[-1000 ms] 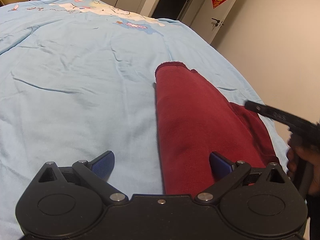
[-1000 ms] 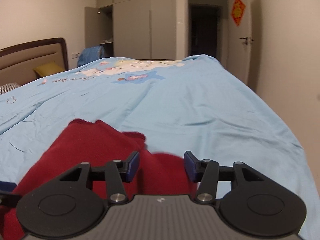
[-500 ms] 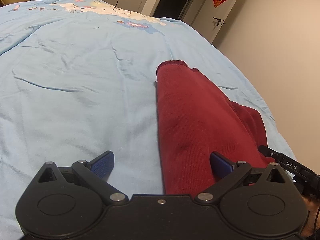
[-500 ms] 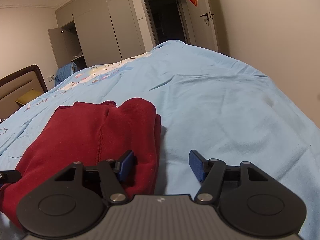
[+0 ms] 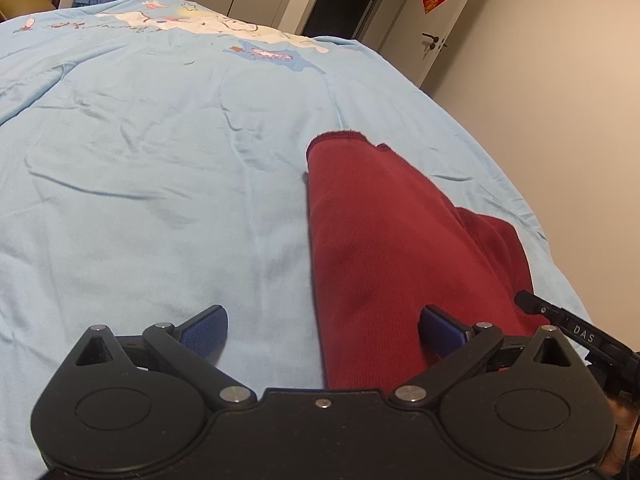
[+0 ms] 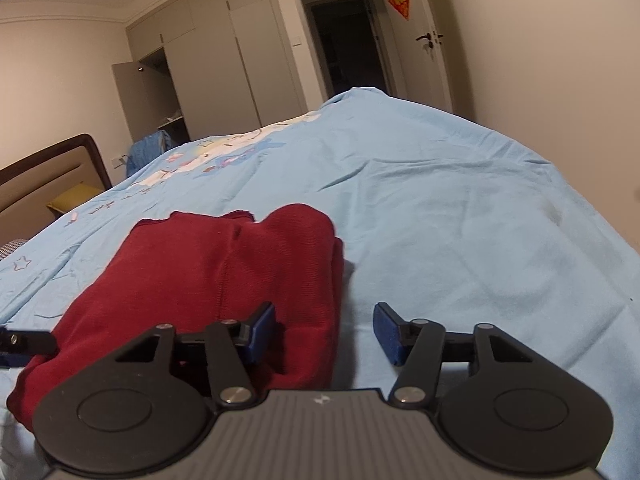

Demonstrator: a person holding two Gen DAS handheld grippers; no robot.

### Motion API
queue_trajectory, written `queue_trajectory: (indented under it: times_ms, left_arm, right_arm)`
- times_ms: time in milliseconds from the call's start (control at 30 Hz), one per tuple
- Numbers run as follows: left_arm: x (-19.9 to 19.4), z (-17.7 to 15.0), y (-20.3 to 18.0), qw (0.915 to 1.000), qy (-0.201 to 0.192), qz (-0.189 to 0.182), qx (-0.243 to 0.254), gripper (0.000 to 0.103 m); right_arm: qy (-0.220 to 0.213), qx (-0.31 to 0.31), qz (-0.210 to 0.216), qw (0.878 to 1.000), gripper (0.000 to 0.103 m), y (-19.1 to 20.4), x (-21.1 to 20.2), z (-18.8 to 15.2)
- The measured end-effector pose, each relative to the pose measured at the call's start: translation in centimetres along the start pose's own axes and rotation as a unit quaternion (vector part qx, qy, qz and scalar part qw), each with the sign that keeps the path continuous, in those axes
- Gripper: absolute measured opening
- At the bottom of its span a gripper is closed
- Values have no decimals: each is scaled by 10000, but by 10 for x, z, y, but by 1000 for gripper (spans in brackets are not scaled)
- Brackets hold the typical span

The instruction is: Fold small clothes

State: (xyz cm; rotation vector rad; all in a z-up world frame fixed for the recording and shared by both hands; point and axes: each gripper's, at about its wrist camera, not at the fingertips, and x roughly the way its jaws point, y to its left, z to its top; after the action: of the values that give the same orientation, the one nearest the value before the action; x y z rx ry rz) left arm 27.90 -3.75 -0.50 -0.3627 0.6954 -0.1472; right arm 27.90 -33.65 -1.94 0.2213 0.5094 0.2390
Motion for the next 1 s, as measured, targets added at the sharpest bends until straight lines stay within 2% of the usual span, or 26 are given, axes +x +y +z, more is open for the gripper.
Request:
queue_trajectory:
  times_ms: [167, 267, 367, 400, 433, 467, 500, 533, 567, 600, 633, 700, 867, 1000]
  left_arm:
    - [8, 16, -3, 9998, -34, -30, 182, 102]
    - [16, 22, -6, 9996, 93, -44, 275, 100]
    - [20, 23, -11, 9991, 186, -156, 336, 96]
    - [20, 23, -12, 9990, 203, -189, 351, 94]
    - [21, 23, -14, 9988, 229, -236, 374, 90]
    - [22, 22, -15, 9985, 268, -289, 388, 87]
    - [23, 22, -16, 9981, 309, -371, 377, 80]
    - [25, 22, -16, 9976, 351, -500, 334, 66]
    - [26, 22, -15, 9970, 385, -620, 274, 60]
    - [25, 22, -15, 9974, 356, -583, 248, 53]
    - [22, 23, -15, 9975, 300, -584, 266, 40]
    - [14, 26, -17, 9972, 153, -649, 339, 32]
    - [-15, 42, -26, 9938, -315, -591, 884, 27]
    - [-44, 60, -18, 9906, -720, -270, 1129, 27]
  right_arm:
    - [159, 386, 228, 9989, 50, -5, 8, -2]
    - [200, 636, 352, 9972, 44, -10, 9, -3]
    - [241, 748, 440, 9959, 36, -10, 9, -3]
    - [241, 721, 460, 9960, 30, -9, 9, -3]
    - [239, 693, 496, 9961, 24, -7, 9, -3]
    - [239, 666, 524, 9961, 22, -6, 9, -3]
    - [236, 629, 524, 9964, 18, -4, 8, -2]
    - [211, 585, 510, 9968, 16, -2, 8, -1]
    - [162, 538, 495, 9972, 15, 1, 6, -1]
    - [94, 480, 486, 9976, 15, 4, 3, 1]
    - [17, 426, 482, 9979, 14, 6, 0, 2]
    - [-142, 333, 517, 9980, 14, 16, -6, 7]
    - [-550, 20, 748, 9957, 14, 51, -17, 25]
    - [-643, -157, 1027, 9925, 14, 83, -10, 35]
